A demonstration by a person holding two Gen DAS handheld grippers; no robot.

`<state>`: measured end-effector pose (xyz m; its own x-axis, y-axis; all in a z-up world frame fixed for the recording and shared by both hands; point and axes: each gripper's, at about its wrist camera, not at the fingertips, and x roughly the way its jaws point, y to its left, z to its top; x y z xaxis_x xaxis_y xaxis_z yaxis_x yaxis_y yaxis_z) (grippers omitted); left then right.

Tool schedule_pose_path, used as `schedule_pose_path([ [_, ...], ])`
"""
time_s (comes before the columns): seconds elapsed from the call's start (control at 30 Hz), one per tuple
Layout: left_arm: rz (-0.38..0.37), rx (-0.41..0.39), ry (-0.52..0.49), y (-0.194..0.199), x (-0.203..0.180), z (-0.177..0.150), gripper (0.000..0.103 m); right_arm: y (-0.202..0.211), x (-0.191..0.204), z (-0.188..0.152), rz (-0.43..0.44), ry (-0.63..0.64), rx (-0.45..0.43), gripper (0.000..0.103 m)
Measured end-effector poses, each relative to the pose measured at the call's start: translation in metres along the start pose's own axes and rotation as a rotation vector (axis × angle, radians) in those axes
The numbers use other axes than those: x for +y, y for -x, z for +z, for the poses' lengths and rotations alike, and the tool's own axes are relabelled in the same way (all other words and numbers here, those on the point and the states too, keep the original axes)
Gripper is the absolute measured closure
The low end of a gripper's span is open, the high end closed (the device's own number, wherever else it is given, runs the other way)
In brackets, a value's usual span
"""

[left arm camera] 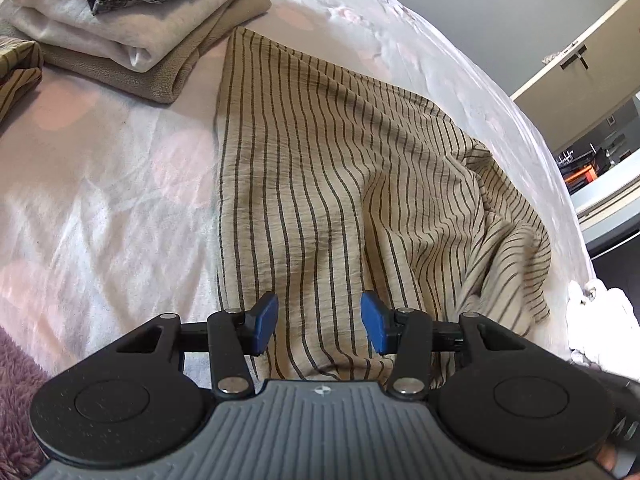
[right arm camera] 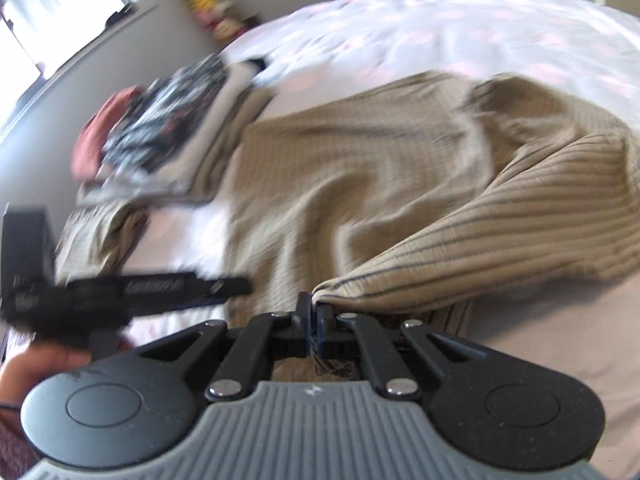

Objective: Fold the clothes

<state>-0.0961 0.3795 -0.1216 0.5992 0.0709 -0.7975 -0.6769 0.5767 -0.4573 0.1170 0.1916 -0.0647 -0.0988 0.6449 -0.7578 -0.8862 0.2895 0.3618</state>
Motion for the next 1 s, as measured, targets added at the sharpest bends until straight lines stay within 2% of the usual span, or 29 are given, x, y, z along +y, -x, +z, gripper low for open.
schedule_pose_path([
  [0.13, -0.01, -0.006, 0.015, 0.001, 0.002, 0.001, 0.061, -0.021, 0.013, -0.009, 0.035, 0.0, 0.062, 0.1],
  [0.33, -0.019, -0.009, 0.018, 0.003, 0.003, 0.002, 0.061, -0.046, 0.024, -0.017, 0.1, -0.053, 0.098, 0.1],
  [0.5, -0.013, 0.006, 0.009, 0.001, 0.003, 0.001, 0.061, -0.07, 0.039, -0.026, 0.084, -0.015, 0.146, 0.1],
  [0.7, 0.039, 0.041, -0.038, -0.005, -0.002, -0.001, 0.061, -0.093, 0.043, -0.039, 0.023, -0.005, 0.167, 0.098],
  [0.8, 0.056, 0.056, -0.071, -0.007, -0.006, -0.003, 0.061, -0.093, 0.048, -0.042, 0.018, 0.029, 0.156, 0.093],
  [0.87, 0.053, 0.053, -0.086, -0.006, -0.008, -0.005, 0.061, -0.089, 0.05, -0.044, 0.028, 0.044, 0.14, 0.073],
  [1.0, 0.044, 0.035, -0.099, -0.002, -0.01, -0.007, 0.061, -0.07, 0.054, -0.047, 0.011, 0.1, 0.095, 0.06],
])
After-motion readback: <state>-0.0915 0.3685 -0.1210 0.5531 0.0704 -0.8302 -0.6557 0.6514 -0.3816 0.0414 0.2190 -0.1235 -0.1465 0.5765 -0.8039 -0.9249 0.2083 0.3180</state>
